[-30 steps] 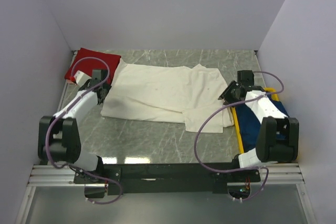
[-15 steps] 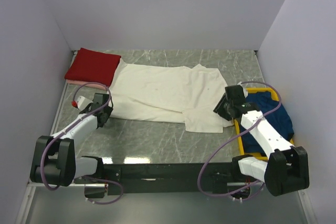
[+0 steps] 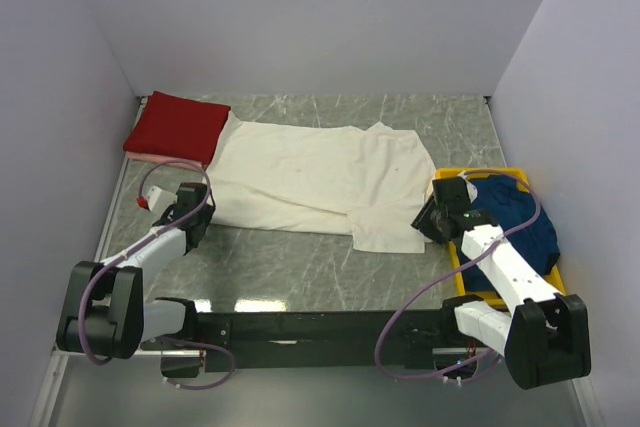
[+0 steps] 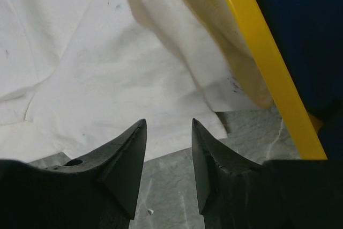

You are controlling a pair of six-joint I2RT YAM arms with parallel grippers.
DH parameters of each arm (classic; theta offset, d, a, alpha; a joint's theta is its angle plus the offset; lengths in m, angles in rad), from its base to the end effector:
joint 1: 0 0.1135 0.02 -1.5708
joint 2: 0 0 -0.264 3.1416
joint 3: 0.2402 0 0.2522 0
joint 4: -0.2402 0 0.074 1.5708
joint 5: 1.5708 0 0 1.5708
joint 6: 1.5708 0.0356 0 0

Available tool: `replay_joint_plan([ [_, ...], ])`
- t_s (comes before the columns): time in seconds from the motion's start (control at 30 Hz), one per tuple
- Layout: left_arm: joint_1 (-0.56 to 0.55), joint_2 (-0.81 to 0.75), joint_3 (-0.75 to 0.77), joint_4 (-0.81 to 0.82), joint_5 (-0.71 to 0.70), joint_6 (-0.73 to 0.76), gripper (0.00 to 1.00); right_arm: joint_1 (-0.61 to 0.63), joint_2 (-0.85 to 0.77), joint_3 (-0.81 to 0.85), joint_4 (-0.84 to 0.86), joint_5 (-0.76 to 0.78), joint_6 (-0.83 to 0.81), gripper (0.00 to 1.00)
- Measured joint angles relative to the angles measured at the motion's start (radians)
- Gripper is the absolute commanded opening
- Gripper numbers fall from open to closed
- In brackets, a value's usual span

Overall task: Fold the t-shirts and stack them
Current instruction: Fold the tshirt

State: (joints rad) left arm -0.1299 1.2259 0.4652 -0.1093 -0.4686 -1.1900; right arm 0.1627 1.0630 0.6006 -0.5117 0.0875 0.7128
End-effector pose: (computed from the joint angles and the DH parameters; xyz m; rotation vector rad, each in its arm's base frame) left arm 0.2180 -0.0123 0.1557 -1.3440 1.8943 -0.0822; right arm 0.1970 0.0292 0.1981 0.7272 2.4502 0.2318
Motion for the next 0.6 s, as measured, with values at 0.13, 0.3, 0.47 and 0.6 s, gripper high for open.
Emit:
replay_joint_plan([
  [0.13, 0.000, 0.019, -0.009, 0.024, 0.000, 0.000, 0.01, 0.000, -0.001, -0.007, -0.005, -0.006, 0.000, 0.47],
  [0.3, 0.009, 0.006, -0.009, -0.014, -0.016, -0.013, 0.01, 0.000, -0.011, -0.007, -0.016, -0.031, -0.005, 0.47],
  [0.47, 0.022, -0.153, -0.031, -0.118, -0.055, -0.054, 0.01, 0.005, -0.046, -0.031, -0.039, -0.064, -0.004, 0.47],
  [0.6, 0.041, -0.335, -0.067, -0.202, -0.083, -0.091, 0.01, 0.040, -0.095, -0.062, -0.074, -0.078, 0.010, 0.47],
])
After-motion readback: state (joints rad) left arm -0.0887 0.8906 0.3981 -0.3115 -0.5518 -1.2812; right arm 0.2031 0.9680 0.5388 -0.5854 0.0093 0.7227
